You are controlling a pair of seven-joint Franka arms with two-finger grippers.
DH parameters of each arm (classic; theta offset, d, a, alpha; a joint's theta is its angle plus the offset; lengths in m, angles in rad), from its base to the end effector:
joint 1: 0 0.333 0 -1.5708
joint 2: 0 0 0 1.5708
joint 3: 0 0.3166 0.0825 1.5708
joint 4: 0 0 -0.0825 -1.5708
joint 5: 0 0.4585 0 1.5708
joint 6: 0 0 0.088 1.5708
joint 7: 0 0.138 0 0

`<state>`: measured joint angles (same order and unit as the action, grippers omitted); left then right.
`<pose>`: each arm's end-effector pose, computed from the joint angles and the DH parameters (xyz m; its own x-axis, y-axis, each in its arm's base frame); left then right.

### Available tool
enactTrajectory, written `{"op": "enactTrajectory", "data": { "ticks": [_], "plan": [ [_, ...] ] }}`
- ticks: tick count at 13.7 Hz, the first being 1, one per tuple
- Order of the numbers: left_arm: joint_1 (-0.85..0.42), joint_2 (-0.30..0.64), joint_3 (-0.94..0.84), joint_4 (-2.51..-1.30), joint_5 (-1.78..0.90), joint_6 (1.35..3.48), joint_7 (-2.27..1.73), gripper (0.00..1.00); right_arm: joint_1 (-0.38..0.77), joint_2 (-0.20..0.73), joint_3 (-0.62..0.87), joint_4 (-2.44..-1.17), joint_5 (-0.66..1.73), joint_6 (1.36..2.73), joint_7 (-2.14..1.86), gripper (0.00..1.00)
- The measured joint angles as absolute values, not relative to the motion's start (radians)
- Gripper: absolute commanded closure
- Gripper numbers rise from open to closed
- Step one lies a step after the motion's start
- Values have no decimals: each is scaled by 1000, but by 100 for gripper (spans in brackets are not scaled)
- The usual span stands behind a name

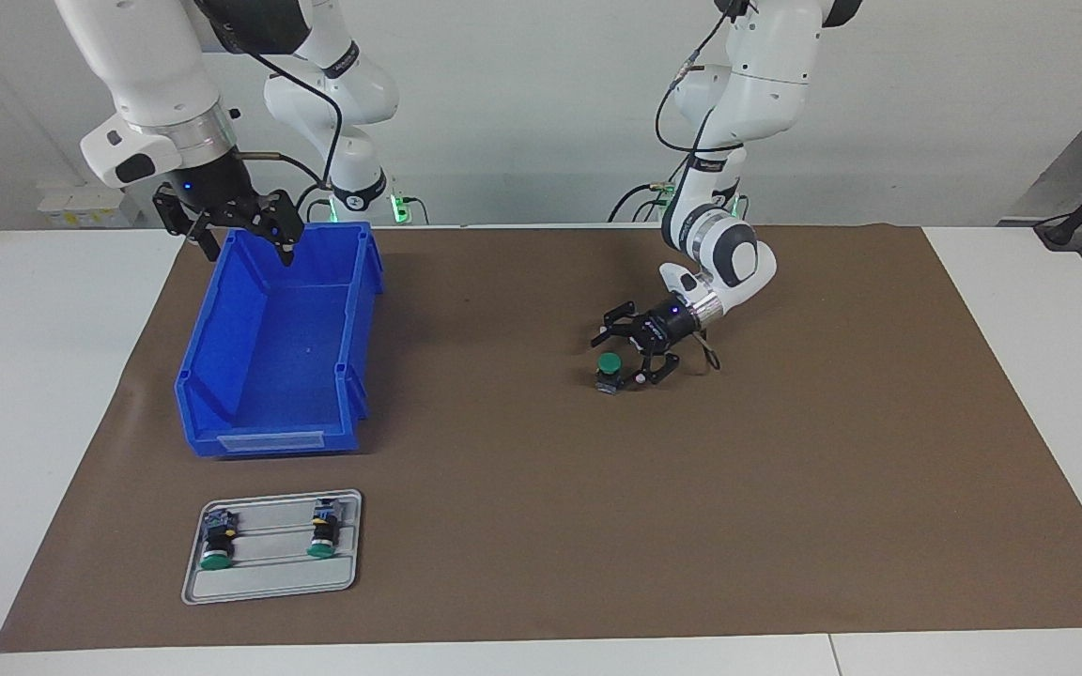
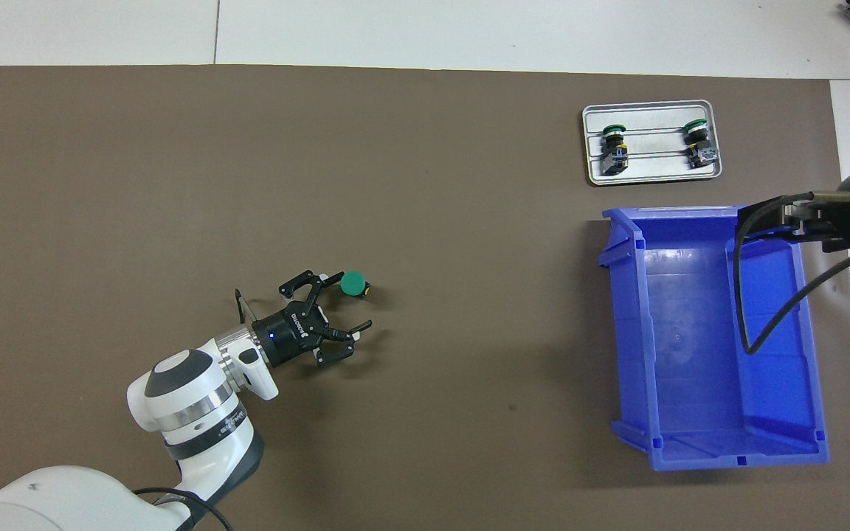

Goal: Place and press button with both arms

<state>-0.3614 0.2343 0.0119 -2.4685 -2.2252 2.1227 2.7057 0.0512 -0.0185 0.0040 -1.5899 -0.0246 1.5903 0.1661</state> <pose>0.4741 -0.2326 0.1268 0.1807 -0.1966 0.9637 -0.8899 -0.4499 0.0751 0.6250 0.0312 0.5970 0.9937 -0.1102 0.0227 -0.1106 -0.9936 0.0212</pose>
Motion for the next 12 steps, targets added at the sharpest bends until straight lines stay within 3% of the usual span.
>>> {"op": "enactTrajectory", "data": {
  "ticks": [4, 12],
  "plan": [
    [-345, 234, 23, -2472, -2193, 2148, 2710, 4, 51, -18, 4, -1590, -25, 1590, 166, 0],
    [-67, 235, 33, -2369, -1844, 2153, 2602, 7, 51, -18, 4, -1590, -25, 1590, 166, 0]
  ]
}}
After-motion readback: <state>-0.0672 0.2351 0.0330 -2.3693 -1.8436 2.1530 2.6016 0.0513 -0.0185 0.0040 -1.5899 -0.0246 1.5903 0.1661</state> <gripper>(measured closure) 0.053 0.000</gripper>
